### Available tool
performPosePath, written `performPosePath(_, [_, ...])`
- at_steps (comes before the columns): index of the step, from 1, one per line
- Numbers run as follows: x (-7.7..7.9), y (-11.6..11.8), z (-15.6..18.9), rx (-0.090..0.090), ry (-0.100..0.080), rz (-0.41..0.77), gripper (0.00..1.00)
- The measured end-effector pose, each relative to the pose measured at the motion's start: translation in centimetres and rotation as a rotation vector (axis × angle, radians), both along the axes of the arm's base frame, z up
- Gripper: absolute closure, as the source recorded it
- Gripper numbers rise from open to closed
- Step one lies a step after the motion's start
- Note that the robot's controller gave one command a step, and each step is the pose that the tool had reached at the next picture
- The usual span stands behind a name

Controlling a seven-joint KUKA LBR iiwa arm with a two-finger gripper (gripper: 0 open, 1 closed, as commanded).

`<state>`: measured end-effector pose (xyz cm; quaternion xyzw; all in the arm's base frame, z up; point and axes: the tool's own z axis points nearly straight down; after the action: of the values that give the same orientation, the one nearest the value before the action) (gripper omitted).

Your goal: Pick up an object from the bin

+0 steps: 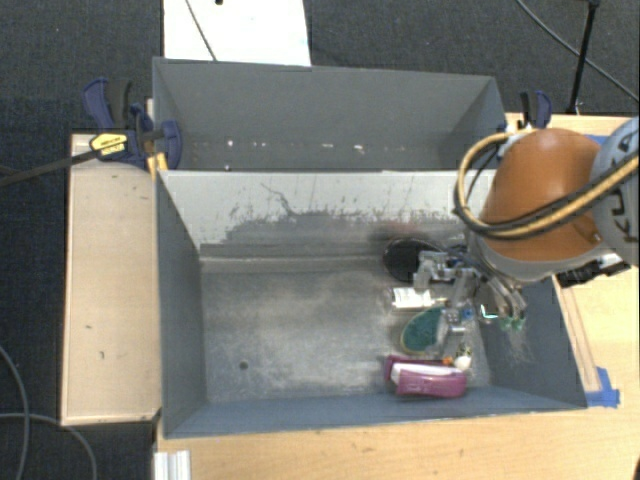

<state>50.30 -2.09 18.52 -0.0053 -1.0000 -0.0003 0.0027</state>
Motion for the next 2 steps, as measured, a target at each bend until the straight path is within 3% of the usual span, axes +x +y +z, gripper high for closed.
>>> performPosePath(1, [0.42, -4.81, -10.07, 0.001, -0.023, -0.121, 0.0])
performPosePath(2, [0.45, -4.88, -10.03, 0.0, -0.021, -0.119, 1.0])
